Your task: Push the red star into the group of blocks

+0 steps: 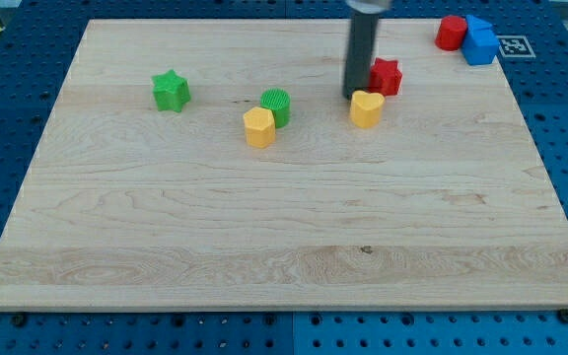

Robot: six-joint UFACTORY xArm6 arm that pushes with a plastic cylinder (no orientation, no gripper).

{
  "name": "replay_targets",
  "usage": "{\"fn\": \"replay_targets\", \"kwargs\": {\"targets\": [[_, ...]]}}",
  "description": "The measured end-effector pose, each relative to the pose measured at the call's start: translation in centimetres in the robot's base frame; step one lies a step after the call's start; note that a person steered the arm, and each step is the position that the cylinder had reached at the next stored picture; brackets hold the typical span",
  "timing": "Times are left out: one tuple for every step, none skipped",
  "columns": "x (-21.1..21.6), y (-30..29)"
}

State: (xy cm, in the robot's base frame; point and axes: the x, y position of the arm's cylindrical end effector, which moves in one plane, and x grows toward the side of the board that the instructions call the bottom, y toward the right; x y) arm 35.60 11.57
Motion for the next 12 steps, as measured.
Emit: {"fn": "replay_targets", "kwargs": {"targets": [[-2.7, 5.6], [-3.7, 6.1], [-3.1, 2.8], [-4.7, 1.0], [-6.9, 1.0], [-9.0, 2.2], [-9.0, 6.6], [-8.9, 8.0], [-7.4, 6.6], [-4.4, 7.3], [-4.8, 10.3], [-7.4, 10.7]]}}
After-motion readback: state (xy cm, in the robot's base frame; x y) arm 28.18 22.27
